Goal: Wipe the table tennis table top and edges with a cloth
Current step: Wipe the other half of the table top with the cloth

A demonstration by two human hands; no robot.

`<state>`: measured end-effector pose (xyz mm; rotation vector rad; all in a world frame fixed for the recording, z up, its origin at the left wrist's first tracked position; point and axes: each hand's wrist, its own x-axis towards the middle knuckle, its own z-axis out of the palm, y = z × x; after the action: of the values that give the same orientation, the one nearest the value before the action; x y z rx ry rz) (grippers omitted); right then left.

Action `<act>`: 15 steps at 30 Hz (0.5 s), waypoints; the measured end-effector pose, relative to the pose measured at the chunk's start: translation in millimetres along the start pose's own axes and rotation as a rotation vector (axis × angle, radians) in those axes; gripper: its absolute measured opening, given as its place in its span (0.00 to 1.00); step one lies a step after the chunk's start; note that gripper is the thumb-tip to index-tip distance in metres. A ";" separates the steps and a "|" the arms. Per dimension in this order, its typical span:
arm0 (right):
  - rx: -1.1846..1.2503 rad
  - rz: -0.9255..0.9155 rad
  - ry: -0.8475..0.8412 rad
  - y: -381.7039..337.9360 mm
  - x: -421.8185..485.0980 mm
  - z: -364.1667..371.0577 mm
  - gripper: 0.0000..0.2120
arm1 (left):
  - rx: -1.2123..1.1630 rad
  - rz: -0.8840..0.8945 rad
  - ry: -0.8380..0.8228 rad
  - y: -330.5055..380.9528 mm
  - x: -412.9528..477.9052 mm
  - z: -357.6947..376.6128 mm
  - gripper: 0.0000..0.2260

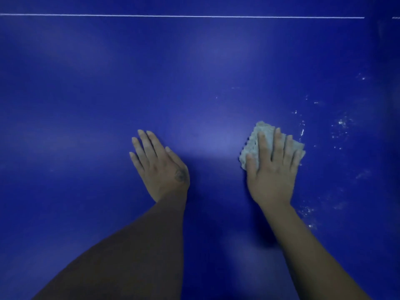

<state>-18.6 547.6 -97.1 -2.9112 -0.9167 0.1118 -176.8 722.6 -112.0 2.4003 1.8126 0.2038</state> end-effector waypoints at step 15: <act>0.063 -0.137 0.057 -45.4 138.2 12.0 0.30 | 0.029 0.012 -0.015 2.9 -0.1 -4.0 0.27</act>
<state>67.5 664.7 -110.2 -2.7693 -1.0791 0.0467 -174.8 721.8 -107.5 2.4254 1.8077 0.1613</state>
